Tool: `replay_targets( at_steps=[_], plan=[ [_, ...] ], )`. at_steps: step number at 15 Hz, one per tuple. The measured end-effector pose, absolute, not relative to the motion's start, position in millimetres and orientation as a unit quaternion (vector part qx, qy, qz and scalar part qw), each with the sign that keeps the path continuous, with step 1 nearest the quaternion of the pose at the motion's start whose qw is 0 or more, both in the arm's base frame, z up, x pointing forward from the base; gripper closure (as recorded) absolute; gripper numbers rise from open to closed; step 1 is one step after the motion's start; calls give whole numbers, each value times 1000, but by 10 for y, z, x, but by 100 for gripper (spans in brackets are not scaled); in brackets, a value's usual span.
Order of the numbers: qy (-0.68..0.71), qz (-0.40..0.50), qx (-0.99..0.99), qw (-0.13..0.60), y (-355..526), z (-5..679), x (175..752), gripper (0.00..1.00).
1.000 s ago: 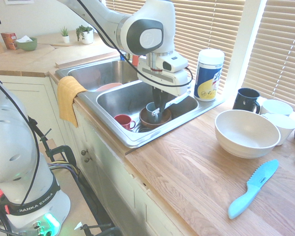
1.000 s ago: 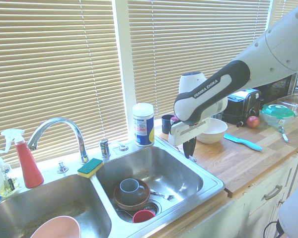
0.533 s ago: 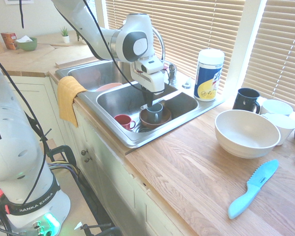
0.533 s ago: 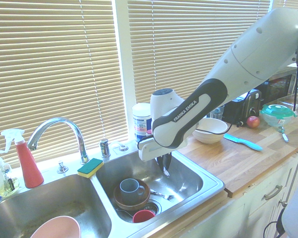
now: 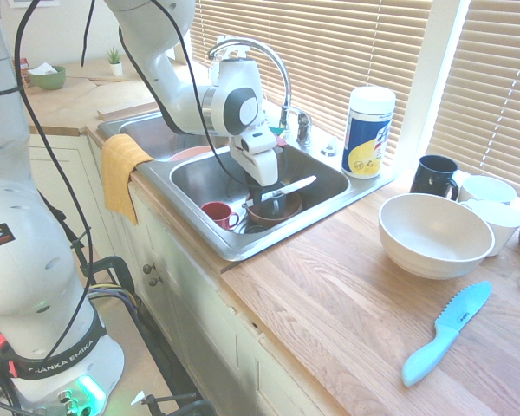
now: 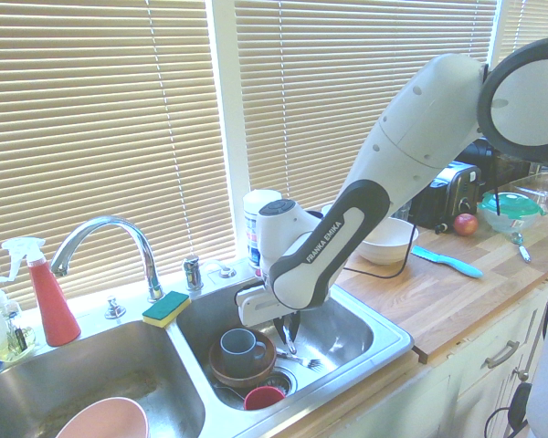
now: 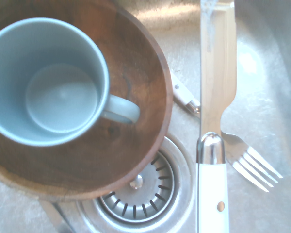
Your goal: Put the knife into the sink
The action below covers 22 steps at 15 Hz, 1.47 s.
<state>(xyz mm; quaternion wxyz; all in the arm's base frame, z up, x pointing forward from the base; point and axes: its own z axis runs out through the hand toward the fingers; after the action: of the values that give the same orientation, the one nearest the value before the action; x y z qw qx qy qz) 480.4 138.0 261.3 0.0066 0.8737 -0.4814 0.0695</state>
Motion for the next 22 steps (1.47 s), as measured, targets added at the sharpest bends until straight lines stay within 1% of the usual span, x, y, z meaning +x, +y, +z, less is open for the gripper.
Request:
replay_targets(
  at_steps=[6, 18, 19, 22],
  plan=[
    [-484, 64, 873, -7, 1266, 2023, 4840, 100],
    [-500, 50, 865, -10, 1152, 1572, 4830, 100],
    [-500, 48, 864, -12, 1146, 1560, 4847, 0],
    [-498, 43, 866, -16, 1138, 1550, 4864, 0]
  ],
)
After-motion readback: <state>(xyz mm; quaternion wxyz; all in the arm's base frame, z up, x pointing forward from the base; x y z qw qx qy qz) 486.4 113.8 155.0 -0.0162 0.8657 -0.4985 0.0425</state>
